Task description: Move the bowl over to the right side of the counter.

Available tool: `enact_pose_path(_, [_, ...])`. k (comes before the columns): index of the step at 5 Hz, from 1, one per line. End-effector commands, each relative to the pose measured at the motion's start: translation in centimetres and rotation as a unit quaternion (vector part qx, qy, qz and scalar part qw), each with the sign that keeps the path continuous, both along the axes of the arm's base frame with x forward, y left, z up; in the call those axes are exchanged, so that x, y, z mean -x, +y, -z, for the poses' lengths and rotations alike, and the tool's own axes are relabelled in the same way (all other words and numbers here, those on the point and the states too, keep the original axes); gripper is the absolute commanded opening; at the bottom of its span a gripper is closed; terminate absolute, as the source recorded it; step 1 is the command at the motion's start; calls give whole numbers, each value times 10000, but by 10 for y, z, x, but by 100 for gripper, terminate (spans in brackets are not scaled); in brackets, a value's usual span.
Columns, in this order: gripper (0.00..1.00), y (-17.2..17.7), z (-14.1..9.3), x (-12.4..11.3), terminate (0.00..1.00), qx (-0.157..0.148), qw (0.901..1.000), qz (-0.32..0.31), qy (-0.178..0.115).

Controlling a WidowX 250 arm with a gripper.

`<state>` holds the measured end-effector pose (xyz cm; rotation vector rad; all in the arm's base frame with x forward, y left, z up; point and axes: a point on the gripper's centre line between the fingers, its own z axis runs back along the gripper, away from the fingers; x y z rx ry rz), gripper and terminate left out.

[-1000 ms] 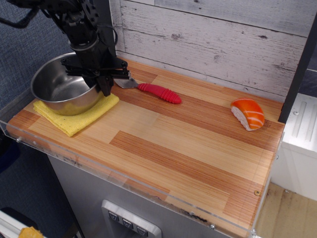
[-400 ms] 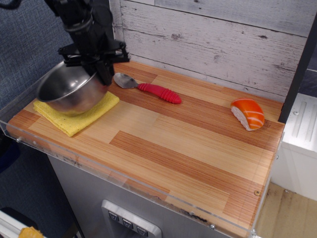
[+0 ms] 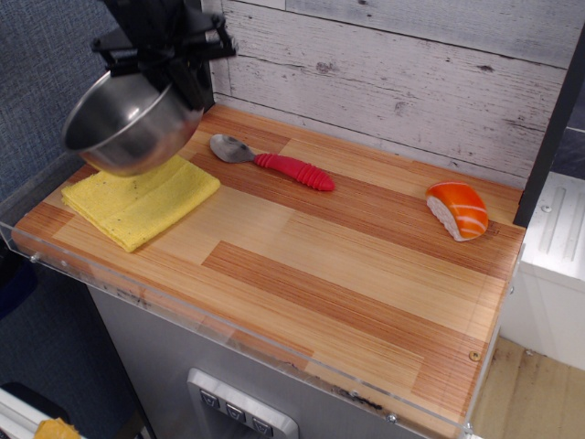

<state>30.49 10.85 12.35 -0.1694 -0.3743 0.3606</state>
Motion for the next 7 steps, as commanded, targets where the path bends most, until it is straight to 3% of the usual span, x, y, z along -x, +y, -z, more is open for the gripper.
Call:
enact_pose_path(1, [0,-60,-51,13,0,-146,9958,649,-623])
enact_pose_path(3, [0,-121,-41,29,0,-75,9902,1271,-567])
enact_pose_path(5, [0,-160,-16,48,0,-144,9823,1813,-441])
enact_pose_path(7, [0,-194,5,44,0,-266,9717,2302,-462])
